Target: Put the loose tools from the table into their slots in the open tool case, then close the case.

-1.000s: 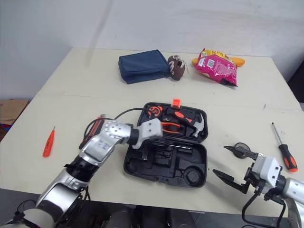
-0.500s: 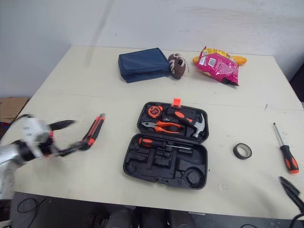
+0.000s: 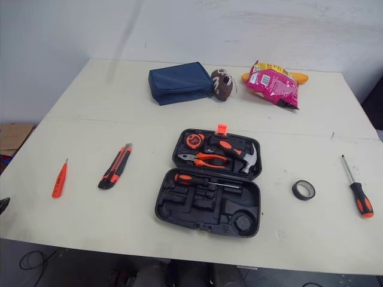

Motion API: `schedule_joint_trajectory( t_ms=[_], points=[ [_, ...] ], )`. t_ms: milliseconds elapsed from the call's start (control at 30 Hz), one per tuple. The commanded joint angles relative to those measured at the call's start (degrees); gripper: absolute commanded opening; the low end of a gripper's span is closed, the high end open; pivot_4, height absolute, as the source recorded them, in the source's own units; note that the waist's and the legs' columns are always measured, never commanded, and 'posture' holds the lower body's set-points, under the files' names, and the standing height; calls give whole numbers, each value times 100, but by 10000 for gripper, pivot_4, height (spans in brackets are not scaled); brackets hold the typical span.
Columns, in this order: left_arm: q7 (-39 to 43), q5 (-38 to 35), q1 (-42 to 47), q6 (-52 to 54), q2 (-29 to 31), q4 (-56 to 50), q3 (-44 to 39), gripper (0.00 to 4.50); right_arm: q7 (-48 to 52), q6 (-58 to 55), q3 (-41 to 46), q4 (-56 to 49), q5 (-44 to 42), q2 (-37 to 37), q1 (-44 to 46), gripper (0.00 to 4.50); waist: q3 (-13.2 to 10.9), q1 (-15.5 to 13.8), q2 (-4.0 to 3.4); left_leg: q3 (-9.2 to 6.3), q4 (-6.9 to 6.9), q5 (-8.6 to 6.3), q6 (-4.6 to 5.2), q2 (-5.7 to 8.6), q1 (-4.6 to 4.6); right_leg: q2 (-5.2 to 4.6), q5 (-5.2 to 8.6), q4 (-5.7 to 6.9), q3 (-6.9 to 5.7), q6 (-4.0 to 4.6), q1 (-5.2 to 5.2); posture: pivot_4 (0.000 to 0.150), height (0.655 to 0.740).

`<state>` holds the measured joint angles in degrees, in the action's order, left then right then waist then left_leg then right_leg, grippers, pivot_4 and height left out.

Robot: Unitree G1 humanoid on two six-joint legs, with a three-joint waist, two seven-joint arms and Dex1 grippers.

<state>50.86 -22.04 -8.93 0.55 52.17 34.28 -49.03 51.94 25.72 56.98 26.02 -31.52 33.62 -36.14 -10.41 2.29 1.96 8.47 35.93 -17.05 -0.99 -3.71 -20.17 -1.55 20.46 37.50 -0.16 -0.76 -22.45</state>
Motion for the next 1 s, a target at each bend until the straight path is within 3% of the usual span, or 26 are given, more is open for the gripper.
schedule_joint_trajectory(
  t_ms=[33,133,167,300,400,533,600,767,1000],
  points=[
    [50,-272,42,35,-36,-534,-21,44699,-90,-243,167,-28,-276,220,130,45000,5,3,7,0,0,0,0,0,1,0,13,0,-1,25,0,1500,7400],
    [68,-489,123,288,-295,-1444,320,44699,-126,-634,18,-281,-424,372,411,45000,7,3,4,1,-1,1,2,0,0,0,-3,2,-5,-6,3,1500,7400],
    [66,-573,212,411,-366,-1790,487,44699,-118,-752,-44,-348,-451,369,495,45000,9,3,2,1,0,2,2,0,-1,0,-34,2,-6,-62,4,1500,7400],
    [-21,-779,525,794,-540,-2717,967,44699,-57,-962,-219,-625,-451,329,673,45000,12,-27,3,0,-9,3,1,-1,-2,4,-35,5,-13,-63,1,1500,7400],
    [107,-819,933,1057,-506,-3467,1660,44699,-294,-1458,-515,-1480,-511,273,802,45000,12,-31,-11,0,-21,9,0,1,-3,8,-34,4,-13,-65,-2,1500,7400],
    [123,-1121,1847,1641,-566,-4306,2520,44699,-1226,-2813,-957,-2658,-220,437,768,45000,9,-31,-15,0,-17,21,-18,2,-6,11,-38,10,-11,-74,-3,1500,7400],
    [71,-1284,2082,1937,-622,-4647,2766,44699,-1233,-3178,-1029,-2883,-294,544,797,45000,8,-31,-18,1,-14,33,-39,6,-7,10,-41,11,-7,-80,-4,1500,7400],
    [-17,-2129,2467,2982,-867,-5922,3659,44699,-1423,-4502,-1442,-2137,102,1504,1404,45000,3,35,-22,17,-9,47,-13,9,-7,14,-34,11,11,-94,-4,1500,7400],
    [118,-2913,2671,3755,-811,-6573,3997,44699,-577,-5013,-2168,-495,374,2304,2539,45000,-2,75,-25,5,7,54,-22,-1,-9,55,-33,14,32,-107,-2,1500,7400]
  ],
)
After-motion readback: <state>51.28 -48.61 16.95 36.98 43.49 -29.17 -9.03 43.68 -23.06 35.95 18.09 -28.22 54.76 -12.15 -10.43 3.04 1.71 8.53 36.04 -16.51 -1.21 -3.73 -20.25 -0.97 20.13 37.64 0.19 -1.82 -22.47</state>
